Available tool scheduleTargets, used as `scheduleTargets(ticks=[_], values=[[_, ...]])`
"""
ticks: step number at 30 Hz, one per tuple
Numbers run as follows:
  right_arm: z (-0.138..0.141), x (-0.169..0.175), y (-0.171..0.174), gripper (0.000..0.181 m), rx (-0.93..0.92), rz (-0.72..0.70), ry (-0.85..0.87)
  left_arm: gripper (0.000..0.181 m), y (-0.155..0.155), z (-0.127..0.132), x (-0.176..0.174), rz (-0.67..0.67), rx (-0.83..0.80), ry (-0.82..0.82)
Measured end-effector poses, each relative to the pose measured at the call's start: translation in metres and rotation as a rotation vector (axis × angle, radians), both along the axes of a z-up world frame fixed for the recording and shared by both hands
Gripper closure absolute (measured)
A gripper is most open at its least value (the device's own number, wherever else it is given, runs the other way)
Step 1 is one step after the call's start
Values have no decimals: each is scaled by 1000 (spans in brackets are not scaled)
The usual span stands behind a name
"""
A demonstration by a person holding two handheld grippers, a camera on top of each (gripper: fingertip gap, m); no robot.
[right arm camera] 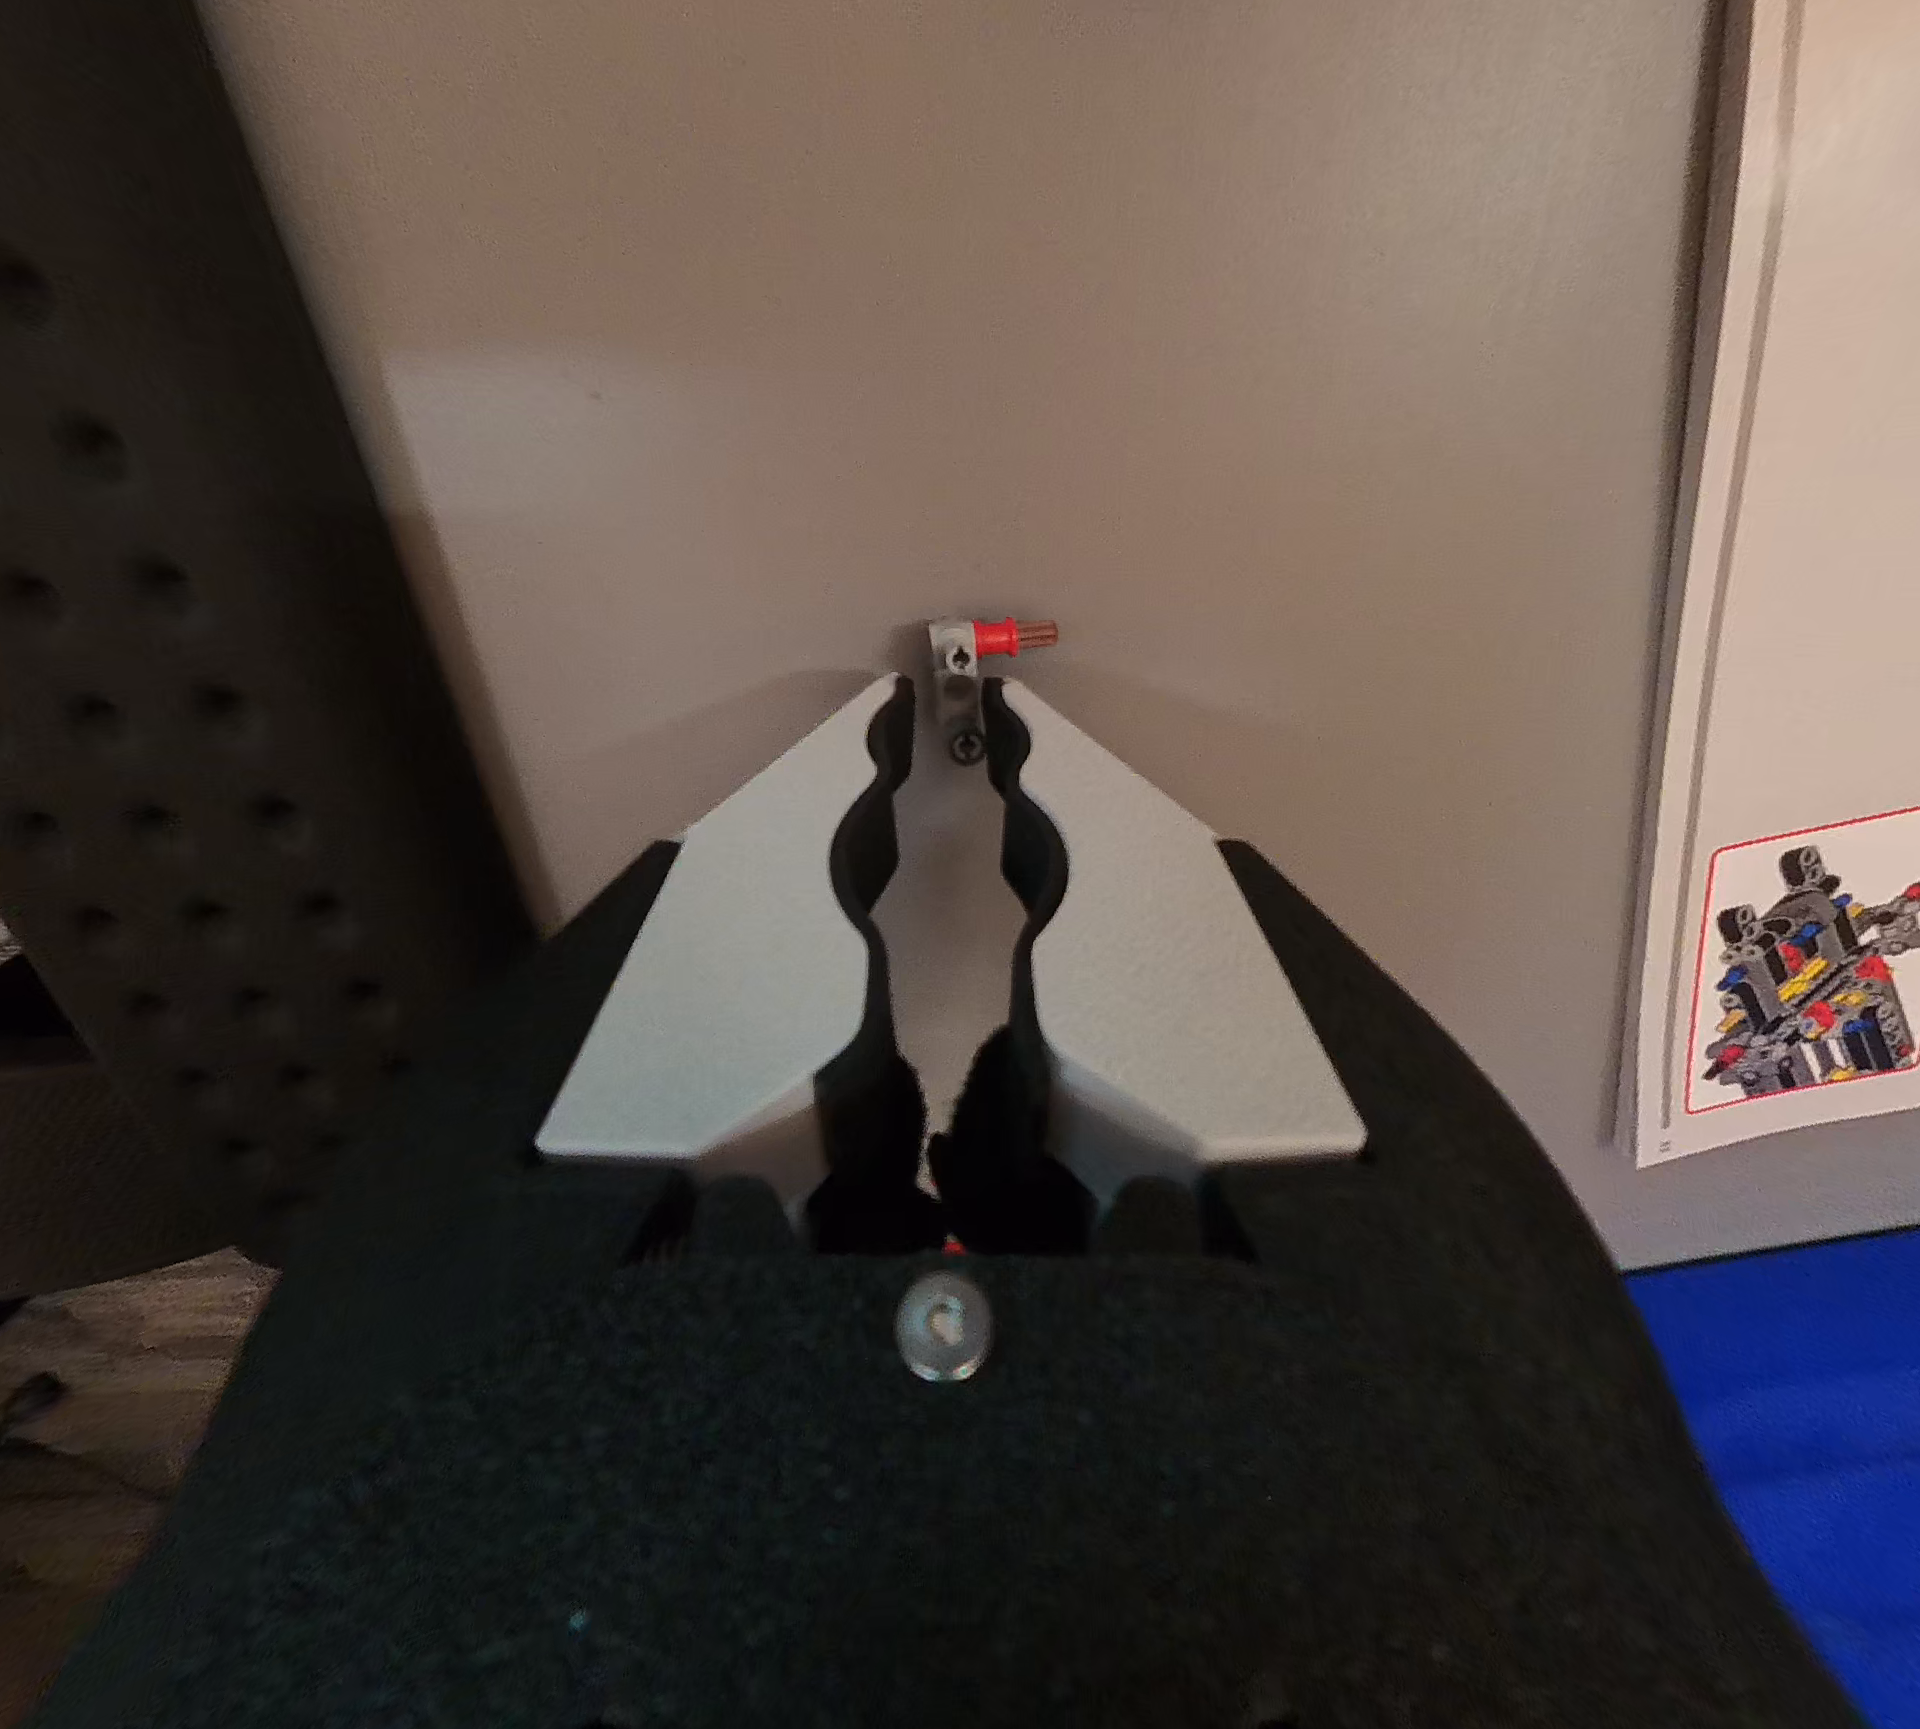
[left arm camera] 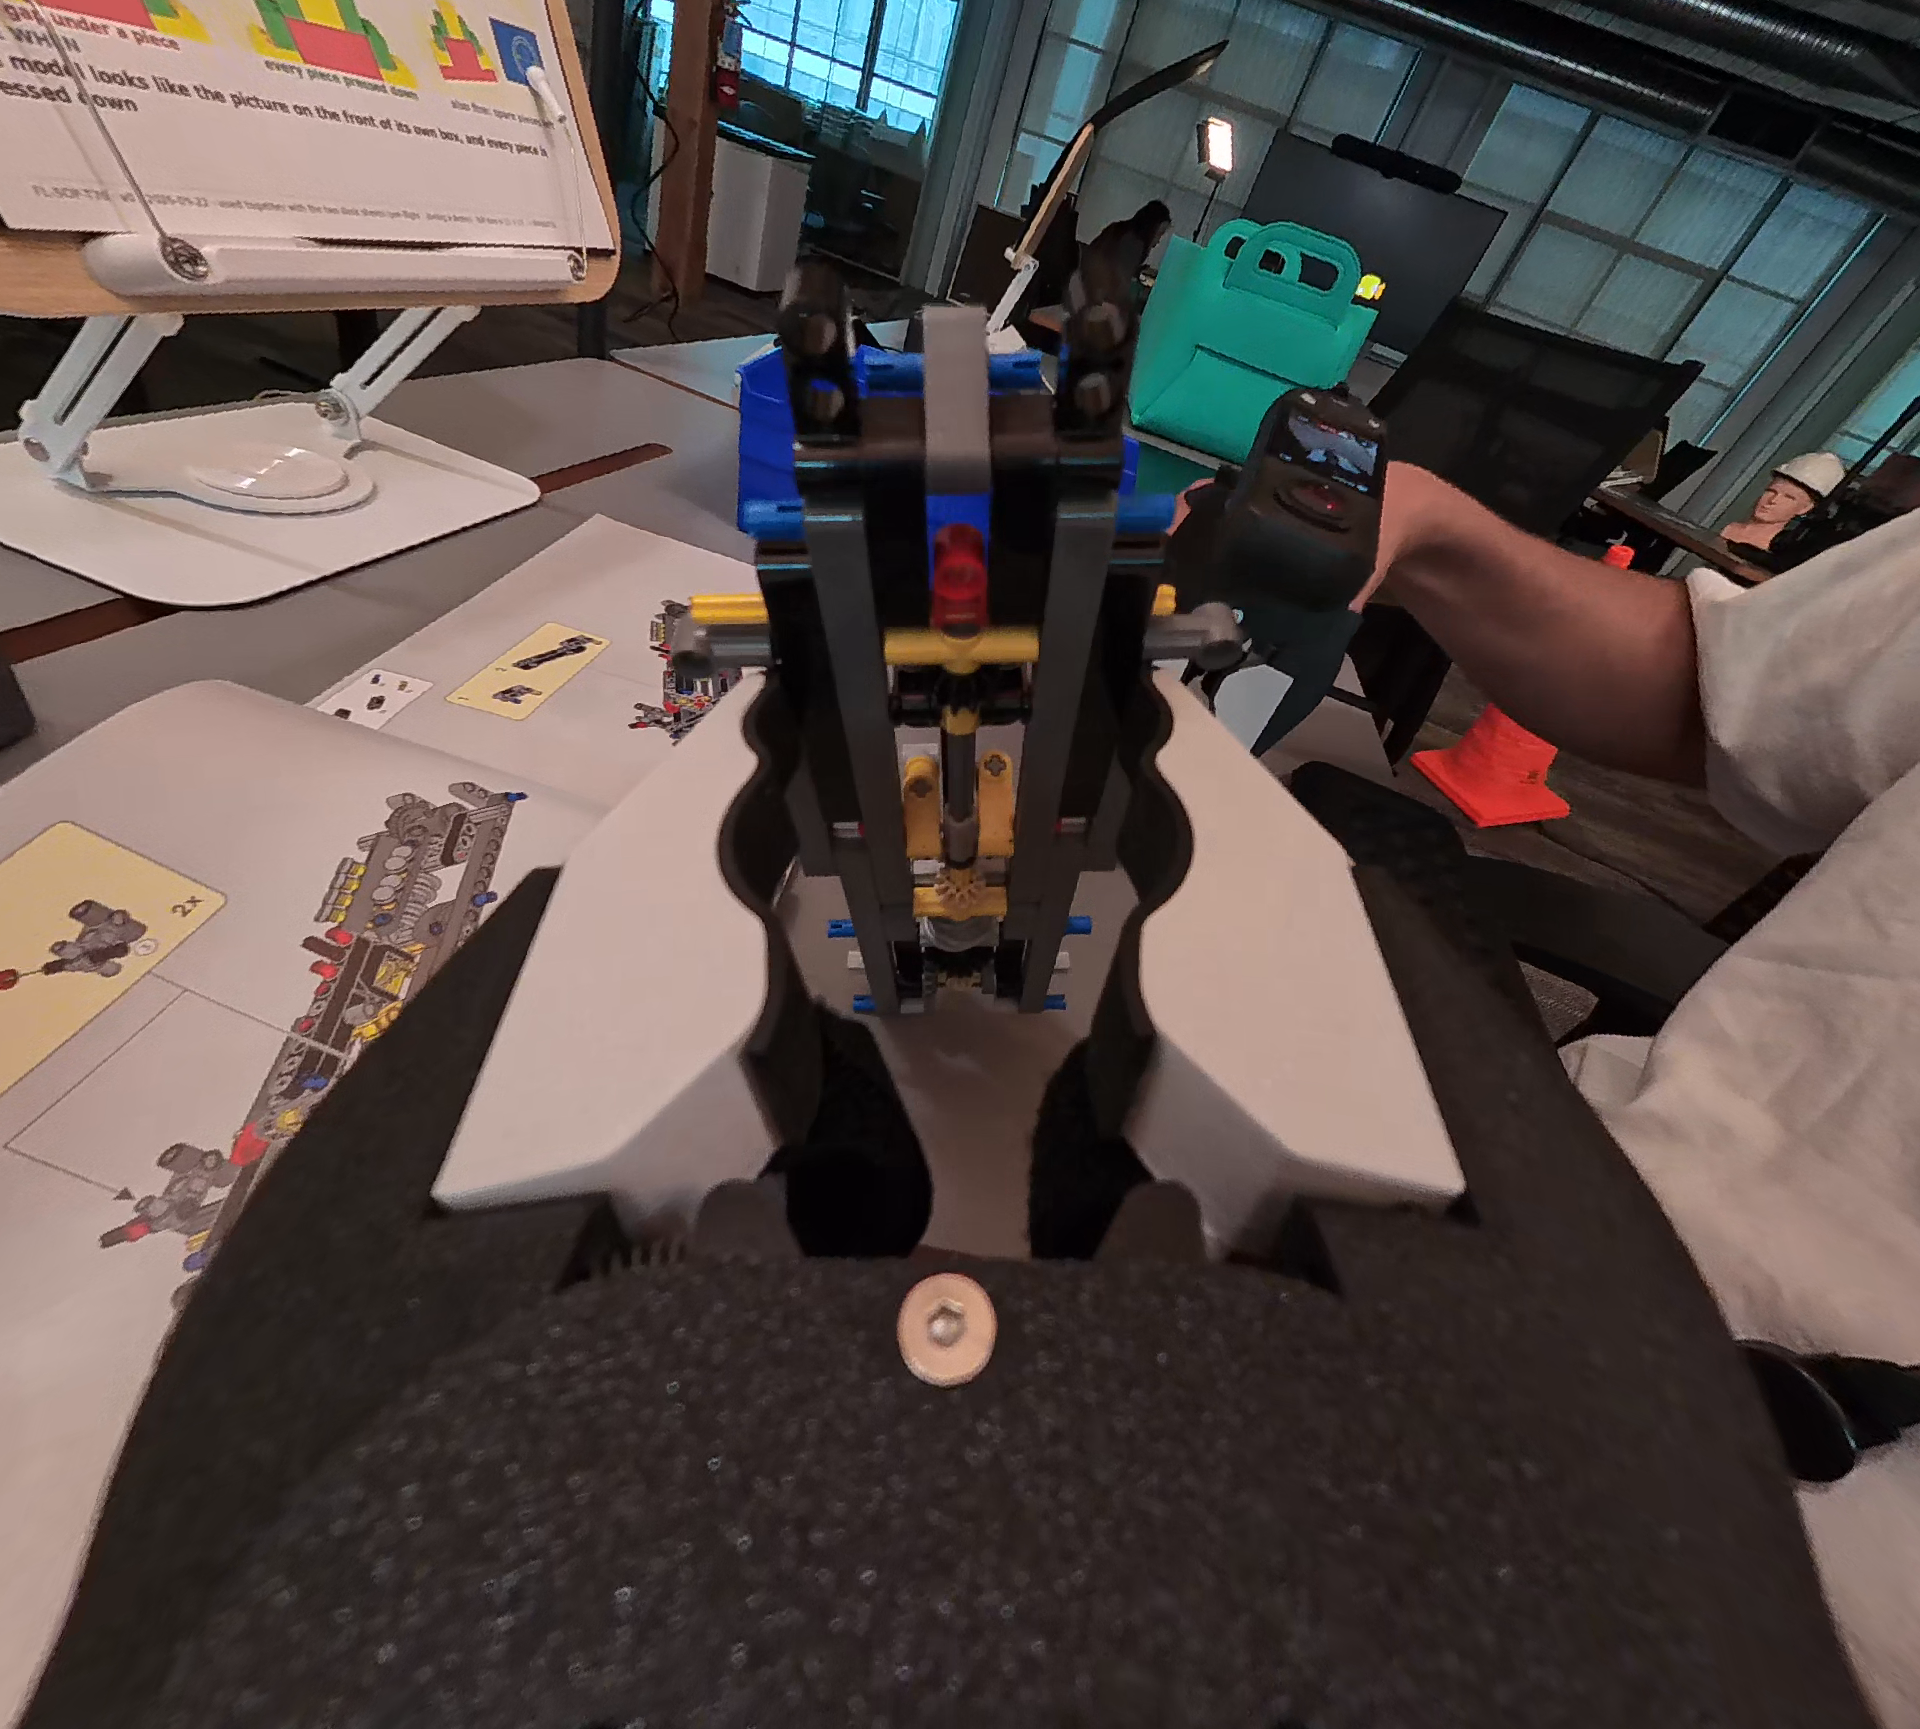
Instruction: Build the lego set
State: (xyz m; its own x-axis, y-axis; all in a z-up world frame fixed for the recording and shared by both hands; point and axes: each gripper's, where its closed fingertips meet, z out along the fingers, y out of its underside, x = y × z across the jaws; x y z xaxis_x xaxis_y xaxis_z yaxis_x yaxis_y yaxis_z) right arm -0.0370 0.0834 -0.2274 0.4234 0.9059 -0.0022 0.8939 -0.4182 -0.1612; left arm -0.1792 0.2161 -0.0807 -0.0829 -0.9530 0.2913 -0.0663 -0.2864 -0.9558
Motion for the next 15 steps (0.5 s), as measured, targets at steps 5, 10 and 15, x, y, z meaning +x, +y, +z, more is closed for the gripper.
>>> scheduleTargets(ticks=[5, 10, 15], values=[[0, -4, 1, 175, -4, 23, 19, 121, -1, 0, 0, 0, 5, 2], [27, -19, 21, 176, 87, -8, 142, 120, 0, 0, 0, 3, 2, -4], [176, -115, 61, 176, 322, -60, 926, 120, -4, 1, 1, -9, 29, -6]])
